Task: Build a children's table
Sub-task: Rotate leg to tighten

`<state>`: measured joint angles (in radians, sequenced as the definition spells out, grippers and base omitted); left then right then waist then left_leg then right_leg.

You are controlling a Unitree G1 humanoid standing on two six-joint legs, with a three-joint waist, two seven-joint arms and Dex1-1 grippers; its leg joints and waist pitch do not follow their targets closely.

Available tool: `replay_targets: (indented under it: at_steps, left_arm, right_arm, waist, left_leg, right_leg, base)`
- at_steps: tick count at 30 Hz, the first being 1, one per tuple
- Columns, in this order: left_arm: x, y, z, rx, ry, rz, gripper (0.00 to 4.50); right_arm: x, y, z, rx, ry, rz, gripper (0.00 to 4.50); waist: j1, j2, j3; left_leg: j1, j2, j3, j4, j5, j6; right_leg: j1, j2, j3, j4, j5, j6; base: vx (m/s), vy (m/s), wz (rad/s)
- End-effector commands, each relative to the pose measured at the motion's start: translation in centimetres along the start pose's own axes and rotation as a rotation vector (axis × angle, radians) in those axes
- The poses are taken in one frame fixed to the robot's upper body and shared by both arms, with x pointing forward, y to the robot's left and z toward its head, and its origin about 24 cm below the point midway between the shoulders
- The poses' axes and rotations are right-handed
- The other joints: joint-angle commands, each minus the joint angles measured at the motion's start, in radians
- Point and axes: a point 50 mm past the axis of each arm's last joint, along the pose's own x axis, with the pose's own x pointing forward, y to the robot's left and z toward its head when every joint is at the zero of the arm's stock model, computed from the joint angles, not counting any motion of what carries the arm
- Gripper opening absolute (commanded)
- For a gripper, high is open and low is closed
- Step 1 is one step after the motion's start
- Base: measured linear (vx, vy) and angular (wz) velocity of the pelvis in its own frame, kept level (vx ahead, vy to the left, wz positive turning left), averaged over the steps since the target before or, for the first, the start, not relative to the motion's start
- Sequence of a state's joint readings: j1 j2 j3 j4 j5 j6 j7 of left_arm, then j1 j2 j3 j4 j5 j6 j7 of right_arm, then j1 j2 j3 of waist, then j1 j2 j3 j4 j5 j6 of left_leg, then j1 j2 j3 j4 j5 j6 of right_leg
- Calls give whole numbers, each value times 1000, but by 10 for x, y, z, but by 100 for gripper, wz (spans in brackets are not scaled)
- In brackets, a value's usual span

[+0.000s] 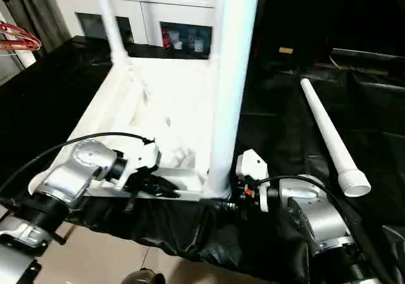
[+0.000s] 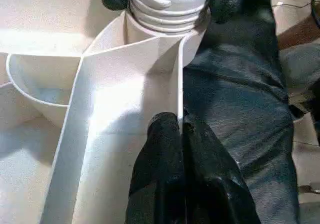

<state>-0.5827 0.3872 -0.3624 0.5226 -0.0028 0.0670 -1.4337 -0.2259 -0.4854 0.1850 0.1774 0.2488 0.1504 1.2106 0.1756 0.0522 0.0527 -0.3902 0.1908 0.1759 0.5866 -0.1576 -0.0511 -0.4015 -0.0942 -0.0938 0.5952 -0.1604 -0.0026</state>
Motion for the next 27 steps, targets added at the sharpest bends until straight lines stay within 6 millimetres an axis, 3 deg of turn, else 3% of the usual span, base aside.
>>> replay_targets:
  at_steps: [1,7,10,11,12,14,16,18,19,20,26,27]
  left_arm:
    - [-1,2,14,70,-23,-2,0]
    - [5,4,18,59,-64,30,0]
    - [12,12,24,35,-106,134,0]
    - [15,16,26,29,-113,177,0]
    - [17,18,27,26,-117,209,0]
    - [23,24,31,-1,-117,292,0]
    - [31,32,37,-35,-126,410,0]
    - [33,33,38,-41,-129,421,0]
    - [40,37,44,-59,-135,494,0]
    - [44,39,46,-57,-132,522,0]
    - [63,37,57,-73,-173,546,0]
    - [65,36,58,-69,-176,539,0]
  right_arm:
    - [5,7,1,5,-11,64,305]
    - [7,6,1,28,-47,21,272]
    - [14,3,4,60,-125,-58,267]
    - [18,2,4,75,-145,-98,265]
    - [21,0,3,87,-157,-129,265]
    - [29,-7,0,109,-160,-253,265]
    - [41,-15,-6,145,-152,-395,265]
    - [42,-16,-6,149,-151,-410,265]
    - [53,-20,-9,182,-147,-499,264]
    - [57,-21,-10,201,-145,-541,264]
    - [74,-26,-6,232,-168,-666,264]
    - [74,-27,-6,232,-176,-681,320]
  waist:
    - [-3,-8,-71]
    - [-2,-12,-70]
    - [-3,-13,-69]
    - [-6,-19,-69]
    - [-7,-18,-67]
    - [-17,-19,-66]
    - [-31,-19,-61]
    - [-43,-22,-62]
    - [-44,-20,-62]
    - [-48,-18,-62]
    - [-62,-15,-64]
    - [-61,-16,-65]
  left_leg:
    - [23,50,-17,-76,-328,27]
    - [23,49,-16,-75,-322,30]
    - [27,50,-16,-75,-337,22]
    - [21,47,-19,-77,-334,18]
    - [20,47,-20,-78,-333,17]
    - [22,43,-21,-78,-345,3]
    - [14,40,-23,-82,-351,-4]
    - [20,34,-26,-79,-369,-9]
    - [18,34,-24,-80,-356,-3]
    - [25,34,-25,-77,-369,-5]
    - [22,33,-23,-79,-365,7]
    - [22,34,-22,-79,-362,12]
  right_leg:
    - [41,-70,52,-73,-325,-198]
    - [40,-72,52,-76,-344,-193]
    - [35,-72,52,-80,-370,-190]
    - [42,-74,49,-79,-380,-182]
    - [42,-74,49,-80,-390,-176]
    - [40,-77,46,-88,-439,-156]
    - [42,-74,43,-91,-477,-133]
    - [43,-76,37,-101,-536,-111]
    - [41,-76,40,-103,-532,-102]
    - [34,-75,39,-107,-536,-108]
    - [35,-68,40,-105,-485,-114]
    - [36,-68,42,-102,-456,-121]
  base:
    - [0,0,0]
    - [0,0,0]
    - [0,0,0]
    - [0,0,0]
    - [0,0,0]
    - [0,0,0]
    - [0,0,0]
    - [0,0,0]
    - [0,0,0]
    - [0,0,0]
    - [0,0,0]
    - [0,0,0]
